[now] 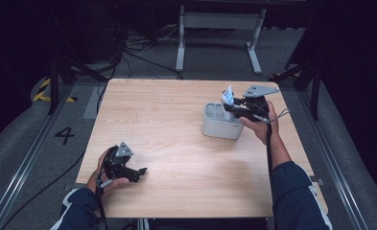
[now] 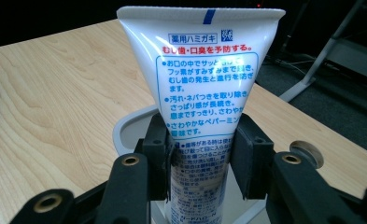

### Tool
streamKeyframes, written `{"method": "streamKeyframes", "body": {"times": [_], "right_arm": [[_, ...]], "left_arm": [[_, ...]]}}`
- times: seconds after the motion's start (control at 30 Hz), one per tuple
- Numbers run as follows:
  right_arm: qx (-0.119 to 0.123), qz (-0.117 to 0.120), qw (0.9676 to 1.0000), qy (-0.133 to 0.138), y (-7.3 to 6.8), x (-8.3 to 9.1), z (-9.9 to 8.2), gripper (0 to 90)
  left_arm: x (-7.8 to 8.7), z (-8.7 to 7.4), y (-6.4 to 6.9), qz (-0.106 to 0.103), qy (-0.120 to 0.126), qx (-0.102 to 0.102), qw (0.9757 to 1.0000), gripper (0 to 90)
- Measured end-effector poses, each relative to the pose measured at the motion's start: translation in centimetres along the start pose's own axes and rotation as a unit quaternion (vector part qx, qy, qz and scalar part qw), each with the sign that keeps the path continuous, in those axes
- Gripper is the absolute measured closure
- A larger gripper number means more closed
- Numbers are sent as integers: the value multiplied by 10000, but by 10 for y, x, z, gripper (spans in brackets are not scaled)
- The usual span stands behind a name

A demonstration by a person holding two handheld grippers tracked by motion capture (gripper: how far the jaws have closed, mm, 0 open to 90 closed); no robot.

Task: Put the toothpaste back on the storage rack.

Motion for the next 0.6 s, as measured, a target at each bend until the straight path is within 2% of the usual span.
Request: {"method": "streamKeyframes", "body": {"times": [0.2,0.6], "right_arm": [[-40,34,10000,-55,2,1,-6,628],[61,62,9995,-294,1,-1,-22,625]], "left_arm": [[0,0,0,0,-2,0,10000,5],[0,0,0,1,0,3,10000,5]]}}
Point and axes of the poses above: each handheld gripper's, and its own axes: x roughly backward along the jaws, z roughly out of its top, y roughly to its right, the point moved 6 cm from there along -x, roughly forward along the jaws, and after that the axes turned 2 degrees about -y, right-handed, at the moved point
